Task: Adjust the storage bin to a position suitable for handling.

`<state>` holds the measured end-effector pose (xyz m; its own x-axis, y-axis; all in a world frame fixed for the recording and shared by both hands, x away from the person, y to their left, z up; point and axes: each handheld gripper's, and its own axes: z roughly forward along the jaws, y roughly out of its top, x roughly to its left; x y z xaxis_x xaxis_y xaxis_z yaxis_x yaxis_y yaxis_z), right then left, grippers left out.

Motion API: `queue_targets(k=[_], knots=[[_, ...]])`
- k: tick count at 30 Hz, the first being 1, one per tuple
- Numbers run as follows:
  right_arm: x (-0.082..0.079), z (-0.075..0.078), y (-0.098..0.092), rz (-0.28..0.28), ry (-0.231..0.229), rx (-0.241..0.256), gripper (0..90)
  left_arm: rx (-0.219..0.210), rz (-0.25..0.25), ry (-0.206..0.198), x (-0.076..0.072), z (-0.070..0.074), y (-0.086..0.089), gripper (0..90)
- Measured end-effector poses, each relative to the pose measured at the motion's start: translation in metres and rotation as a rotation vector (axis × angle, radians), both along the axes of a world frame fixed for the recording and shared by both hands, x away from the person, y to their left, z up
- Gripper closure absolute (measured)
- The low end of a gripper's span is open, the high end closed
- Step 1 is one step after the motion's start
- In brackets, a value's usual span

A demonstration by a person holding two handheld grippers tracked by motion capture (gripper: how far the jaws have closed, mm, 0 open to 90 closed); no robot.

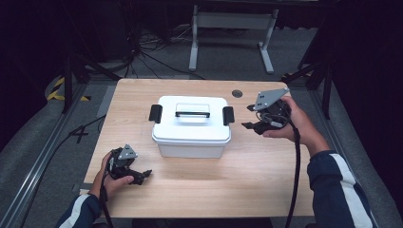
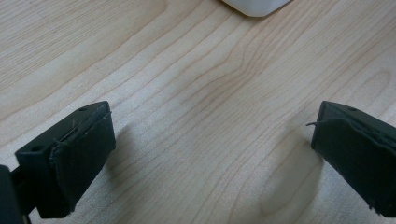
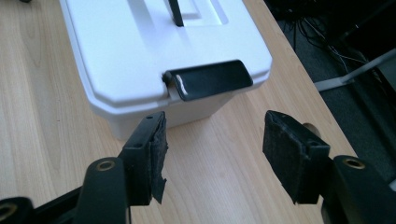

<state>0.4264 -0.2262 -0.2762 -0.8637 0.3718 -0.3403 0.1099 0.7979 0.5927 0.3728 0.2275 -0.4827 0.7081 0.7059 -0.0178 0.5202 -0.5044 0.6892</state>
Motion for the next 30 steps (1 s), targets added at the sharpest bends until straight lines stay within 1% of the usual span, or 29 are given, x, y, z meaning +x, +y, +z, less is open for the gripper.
queue_targets(k=[3, 5, 6, 7, 8, 10, 11, 14, 17, 19, 20, 21, 22, 23, 24, 25, 26, 28, 29, 30], knots=[[0.003, 0.001, 0.008, 0.014, 0.007, -0.012, 42.4, -0.001, 0.001, 0.003, 0.0, 0.0, 0.0, 0.1], [0.007, 0.001, 0.016, 0.031, 0.006, -0.028, 42.5, 0.0, 0.0, 0.0, 0.0, 0.0, 0.0, 0.1], [0.011, 0.0, 0.023, 0.042, 0.007, -0.034, 42.8, -0.002, 0.001, 0.003, 0.0, 0.0, 0.0, 0.1], [0.011, 0.0, 0.023, 0.042, 0.007, -0.034, 42.8, -0.002, 0.001, 0.003, 0.0, 0.0, 0.0, 0.1], [0.013, 0.0, 0.027, 0.052, 0.007, -0.036, 43.0, 0.0, 0.0, 0.0, 0.0, 0.0, 0.0, 0.1], [0.016, -0.001, 0.033, 0.053, 0.009, -0.048, 43.4, -0.001, 0.001, 0.005, 0.0, 0.0, 0.0, 0.1], [0.018, 0.0, 0.037, 0.064, 0.004, -0.052, 43.8, -0.001, 0.0, 0.004, 0.0, 0.0, 0.0, 0.1], [0.023, 0.003, 0.044, 0.079, 0.003, -0.034, 45.4, 0.001, -0.004, -0.001, 0.0, 0.0, 0.0, 0.1], [0.027, 0.004, 0.052, 0.095, 0.009, -0.038, 46.6, -0.001, -0.004, 0.004, 0.0, 0.0, 0.0, 0.1], [0.029, 0.004, 0.059, 0.108, 0.02, -0.052, 48.3, -0.001, -0.004, 0.004, 0.0, 0.0, 0.0, 0.1], [0.029, 0.004, 0.059, 0.108, 0.02, -0.052, 48.3, -0.001, -0.004, 0.004, 0.0, 0.0, 0.0, 0.1], [0.03, 0.003, 0.065, 0.118, 0.016, -0.066, 49.1, -0.001, -0.004, 0.003, 0.0, 0.0, 0.0, 0.1], [0.032, 0.003, 0.074, 0.125, 0.024, -0.082, 51.1, -0.001, -0.004, 0.003, 0.0, 0.0, 0.0, 0.1], [0.033, 0.003, 0.079, 0.134, 0.029, -0.097, 51.7, -0.001, -0.004, 0.004, 0.0, 0.0, 0.0, 0.1], [0.033, 0.003, 0.079, 0.134, 0.029, -0.097, 51.7, -0.001, -0.004, 0.004, 0.0, 0.0, 0.0, 0.1], [0.034, 0.003, 0.083, 0.142, 0.024, -0.109, 51.7, -0.001, -0.004, 0.004, 0.0, 0.0, 0.0, 0.1], [0.035, 0.003, 0.089, 0.142, 0.031, -0.129, 52.6, -0.001, -0.004, 0.004, 0.0, 0.0, 0.0, 0.1], [0.038, 0.003, 0.1, 0.165, 0.034, -0.149, 53.5, -0.001, -0.005, 0.004, 0.0, 0.0, 0.0, 0.1], [0.04, 0.003, 0.106, 0.164, 0.025, -0.161, 53.9, -0.001, -0.005, 0.003, 0.0, 0.0, 0.0, 0.1], [0.04, 0.003, 0.109, 0.158, 0.029, -0.172, 54.3, -0.001, -0.005, 0.003, 0.0, 0.0, 0.0, 0.1]])
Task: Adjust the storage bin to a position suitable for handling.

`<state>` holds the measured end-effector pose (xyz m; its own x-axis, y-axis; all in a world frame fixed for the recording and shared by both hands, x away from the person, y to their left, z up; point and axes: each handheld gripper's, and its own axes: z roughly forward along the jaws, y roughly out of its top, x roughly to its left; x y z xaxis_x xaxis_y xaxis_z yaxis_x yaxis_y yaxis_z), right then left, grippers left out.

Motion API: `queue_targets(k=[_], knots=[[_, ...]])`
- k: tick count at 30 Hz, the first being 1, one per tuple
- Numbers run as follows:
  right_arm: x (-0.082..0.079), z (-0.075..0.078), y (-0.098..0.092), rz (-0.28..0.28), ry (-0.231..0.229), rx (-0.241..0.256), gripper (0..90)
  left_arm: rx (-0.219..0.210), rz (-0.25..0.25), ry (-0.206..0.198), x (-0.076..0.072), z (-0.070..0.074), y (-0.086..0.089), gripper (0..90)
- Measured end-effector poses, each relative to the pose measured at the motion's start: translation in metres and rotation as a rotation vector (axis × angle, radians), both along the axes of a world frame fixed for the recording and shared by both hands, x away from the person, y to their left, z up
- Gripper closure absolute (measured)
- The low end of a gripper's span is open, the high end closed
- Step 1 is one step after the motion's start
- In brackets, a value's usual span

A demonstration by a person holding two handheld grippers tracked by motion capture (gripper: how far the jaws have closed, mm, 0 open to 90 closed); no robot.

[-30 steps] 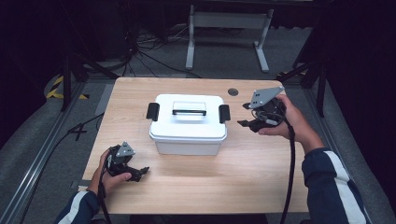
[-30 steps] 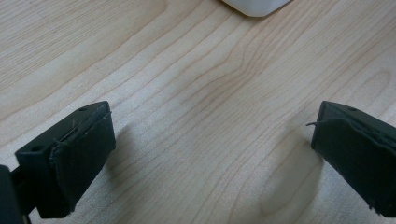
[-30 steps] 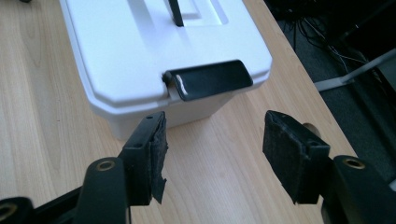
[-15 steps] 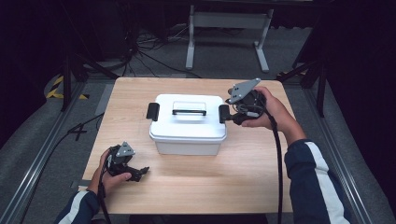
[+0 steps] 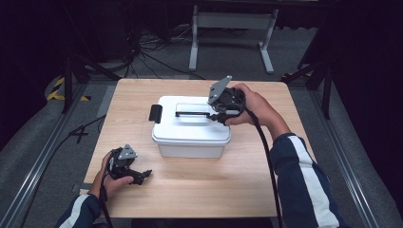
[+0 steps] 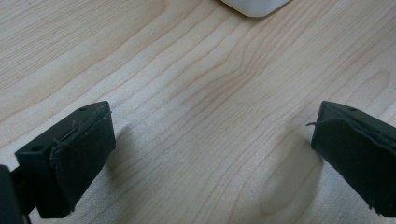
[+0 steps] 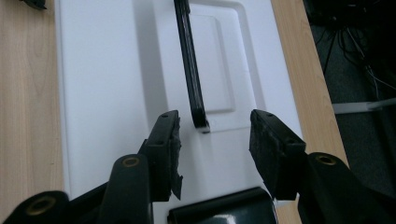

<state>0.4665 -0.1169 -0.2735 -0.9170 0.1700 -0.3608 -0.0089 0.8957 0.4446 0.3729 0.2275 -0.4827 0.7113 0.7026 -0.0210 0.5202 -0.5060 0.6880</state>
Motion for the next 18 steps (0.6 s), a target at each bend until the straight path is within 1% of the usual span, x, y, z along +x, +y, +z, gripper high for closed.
queue_targets(k=[1, 3, 5, 6, 8, 9, 10, 12, 13, 14, 15, 16, 17, 18], knots=[[0.001, -0.001, 0.005, 0.009, 0.002, -0.01, 54.8, 0.001, 0.0, 0.0, 0.0, 0.0, 0.0, 0.1], [0.002, -0.002, 0.011, 0.01, 0.017, -0.023, 56.4, 0.0, 0.0, 0.0, 0.0, 0.0, 0.0, 0.1], [0.004, -0.004, 0.017, 0.021, 0.013, -0.027, 58.3, 0.001, -0.001, 0.0, 0.0, 0.0, 0.0, 0.1], [0.005, -0.005, 0.02, 0.018, 0.011, -0.027, 59.6, 0.0, 0.0, 0.0, 0.0, 0.0, 0.0, 0.2], [0.005, -0.007, 0.026, 0.019, 0.024, -0.036, 66.3, 0.0, 0.0, 0.0, 0.0, 0.0, 0.0, 0.1], [0.007, -0.008, 0.028, 0.033, 0.025, -0.036, 68.8, 0.0, 0.0, 0.0, 0.0, 0.0, 0.0, 0.1], [0.007, -0.01, 0.031, 0.022, 0.027, -0.037, 70.6, 0.0, 0.0, 0.0, 0.0, 0.0, 0.0, 0.1], [0.009, -0.013, 0.035, 0.02, 0.03, -0.064, 71.6, 0.0, 0.0, 0.0, 0.0, 0.0, 0.0, 0.2], [0.009, -0.013, 0.035, 0.02, 0.03, -0.064, 71.6, 0.0, 0.0, 0.0, 0.0, 0.0, 0.0, 0.2], [0.01, -0.015, 0.038, 0.022, 0.027, -0.073, 74.1, 0.0, 0.0, 0.0, 0.0, 0.0, 0.0, 0.1], [0.01, -0.016, 0.04, 0.025, 0.026, -0.069, 77.5, 0.0, 0.0, 0.0, 0.0, 0.0, 0.0, 0.1], [0.011, -0.017, 0.041, 0.041, 0.03, -0.062, 80.0, 0.0, 0.0, 0.0, 0.0, 0.0, 0.0, 0.1], [0.011, -0.017, 0.042, 0.04, 0.037, -0.057, 82.1, 0.0, 0.0, 0.0, 0.0, 0.0, 0.0, 0.1], [0.012, -0.018, 0.043, 0.056, 0.034, -0.056, 82.9, 0.0, 0.0, 0.0, 0.0, 0.0, 0.0, 0.1]])
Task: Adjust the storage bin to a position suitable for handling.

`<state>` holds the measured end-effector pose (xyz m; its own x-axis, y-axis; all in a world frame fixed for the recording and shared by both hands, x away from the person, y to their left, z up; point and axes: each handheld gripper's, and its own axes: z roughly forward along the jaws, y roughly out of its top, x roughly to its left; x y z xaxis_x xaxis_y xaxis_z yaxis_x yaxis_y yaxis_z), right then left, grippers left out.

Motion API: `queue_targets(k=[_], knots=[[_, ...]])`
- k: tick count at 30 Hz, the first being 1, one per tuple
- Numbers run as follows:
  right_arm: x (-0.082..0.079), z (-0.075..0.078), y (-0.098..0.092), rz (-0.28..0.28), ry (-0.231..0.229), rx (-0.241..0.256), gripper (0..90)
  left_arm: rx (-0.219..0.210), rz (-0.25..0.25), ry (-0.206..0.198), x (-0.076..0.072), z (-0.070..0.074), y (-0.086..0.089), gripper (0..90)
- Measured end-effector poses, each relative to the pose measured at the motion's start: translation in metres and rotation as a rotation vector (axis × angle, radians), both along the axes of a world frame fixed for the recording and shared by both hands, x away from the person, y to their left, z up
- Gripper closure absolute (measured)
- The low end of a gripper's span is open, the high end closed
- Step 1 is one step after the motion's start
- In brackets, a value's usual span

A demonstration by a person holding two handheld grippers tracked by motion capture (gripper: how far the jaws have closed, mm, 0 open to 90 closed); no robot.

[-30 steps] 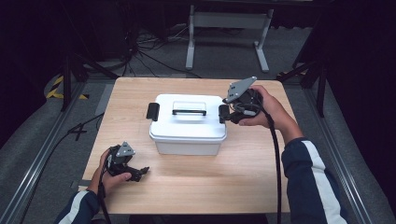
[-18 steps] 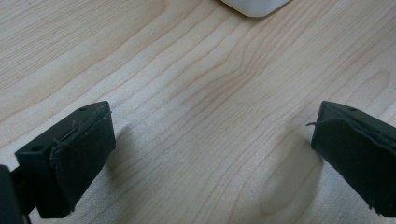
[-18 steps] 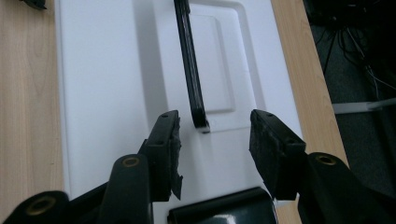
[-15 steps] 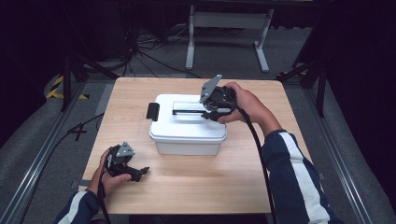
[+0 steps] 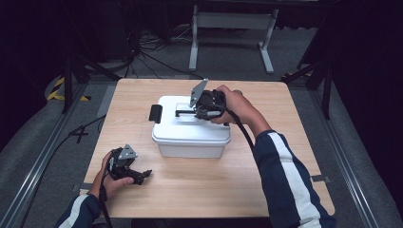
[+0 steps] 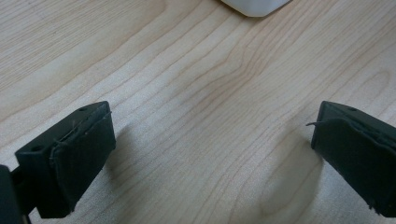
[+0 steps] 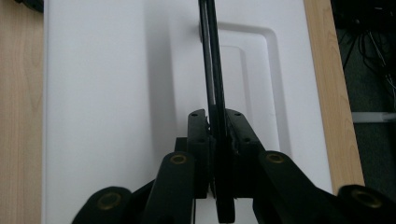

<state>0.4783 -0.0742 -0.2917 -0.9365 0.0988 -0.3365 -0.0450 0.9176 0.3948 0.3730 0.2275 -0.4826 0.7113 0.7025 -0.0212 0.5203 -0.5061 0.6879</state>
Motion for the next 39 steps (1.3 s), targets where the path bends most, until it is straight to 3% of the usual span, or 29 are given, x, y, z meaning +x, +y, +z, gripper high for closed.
queue_targets(k=[16, 23, 39], knots=[[0.0, 0.006, 0.002, 0.055, -0.053, 0.03, 84.3, 0.002, -0.007, -0.002, 0.001, 0.0, 0.0, 0.1], [-0.004, 0.015, -0.003, 0.049, -0.064, 0.072, 84.5, 0.001, -0.007, 0.0, 0.001, 0.0, 0.0, 0.1], [-0.013, 0.032, -0.019, 0.042, -0.103, 0.102, 84.5, 0.004, -0.008, 0.008, 0.0, 0.001, 0.0, 0.1]])
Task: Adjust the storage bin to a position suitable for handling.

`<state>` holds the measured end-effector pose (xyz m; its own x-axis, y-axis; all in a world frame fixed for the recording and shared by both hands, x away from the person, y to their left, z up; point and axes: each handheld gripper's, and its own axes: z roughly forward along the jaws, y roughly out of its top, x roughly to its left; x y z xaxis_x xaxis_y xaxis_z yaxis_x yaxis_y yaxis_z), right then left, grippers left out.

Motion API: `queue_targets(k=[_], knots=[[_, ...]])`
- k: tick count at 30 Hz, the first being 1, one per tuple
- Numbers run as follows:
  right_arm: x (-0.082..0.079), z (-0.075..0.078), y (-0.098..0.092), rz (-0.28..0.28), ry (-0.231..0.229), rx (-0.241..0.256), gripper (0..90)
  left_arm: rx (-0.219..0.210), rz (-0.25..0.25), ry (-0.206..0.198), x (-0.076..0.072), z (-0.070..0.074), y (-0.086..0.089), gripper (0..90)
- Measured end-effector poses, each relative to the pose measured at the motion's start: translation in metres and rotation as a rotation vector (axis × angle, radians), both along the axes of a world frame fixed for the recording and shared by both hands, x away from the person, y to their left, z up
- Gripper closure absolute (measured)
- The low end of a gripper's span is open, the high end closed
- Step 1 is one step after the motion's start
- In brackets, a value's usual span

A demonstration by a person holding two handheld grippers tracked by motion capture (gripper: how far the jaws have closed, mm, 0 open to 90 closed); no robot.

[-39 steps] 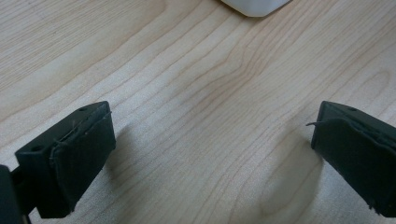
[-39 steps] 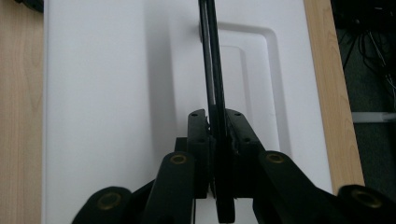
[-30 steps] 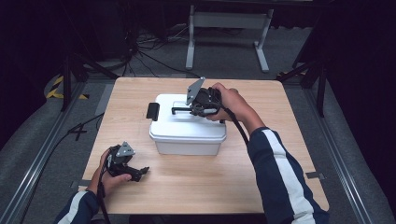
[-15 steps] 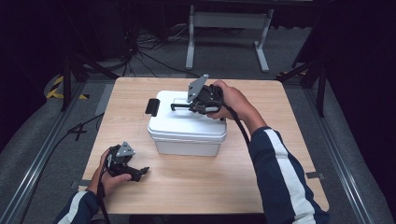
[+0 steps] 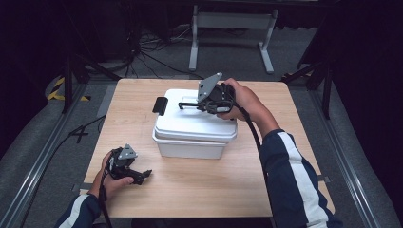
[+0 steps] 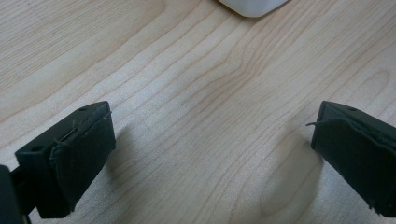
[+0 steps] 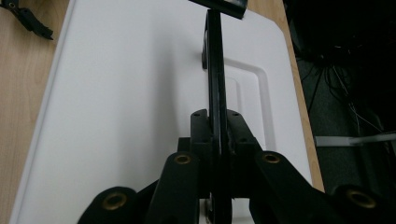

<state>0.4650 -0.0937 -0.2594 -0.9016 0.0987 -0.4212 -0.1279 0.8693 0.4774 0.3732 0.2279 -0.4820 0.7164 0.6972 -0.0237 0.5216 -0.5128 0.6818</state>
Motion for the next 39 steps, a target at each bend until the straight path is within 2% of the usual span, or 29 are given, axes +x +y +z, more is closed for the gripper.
queue_targets(k=[4, 13, 23, 24, 27, 28, 34, 39], knots=[[-0.003, 0.003, -0.006, -0.001, -0.012, 0.005, 84.5, 0.001, -0.002, -0.004, 0.0, 0.0, 0.0, 0.1], [-0.014, 0.012, -0.039, -0.039, -0.034, 0.041, 84.5, 0.0, -0.002, -0.004, 0.0, 0.0, 0.0, 0.1], [-0.025, 0.022, -0.095, -0.107, -0.057, 0.083, 84.5, 0.001, -0.003, -0.003, 0.0, 0.0, 0.0, 0.1], [-0.025, 0.022, -0.095, -0.107, -0.057, 0.083, 84.5, 0.001, -0.003, -0.003, 0.0, 0.0, 0.0, 0.1], [-0.029, 0.024, -0.118, -0.136, -0.068, 0.096, 84.5, 0.001, -0.003, -0.004, 0.0, 0.0, 0.0, 0.1], [-0.029, 0.024, -0.118, -0.136, -0.068, 0.096, 84.5, 0.001, -0.003, -0.004, 0.0, 0.0, 0.0, 0.2], [-0.037, 0.027, -0.146, -0.174, -0.083, 0.112, 84.5, -0.002, 0.0, -0.008, 0.0, 0.0, 0.0, 0.2], [-0.041, 0.024, -0.165, -0.206, -0.078, 0.121, 84.5, -0.005, -0.002, -0.006, 0.0, 0.0, 0.0, 0.2]])
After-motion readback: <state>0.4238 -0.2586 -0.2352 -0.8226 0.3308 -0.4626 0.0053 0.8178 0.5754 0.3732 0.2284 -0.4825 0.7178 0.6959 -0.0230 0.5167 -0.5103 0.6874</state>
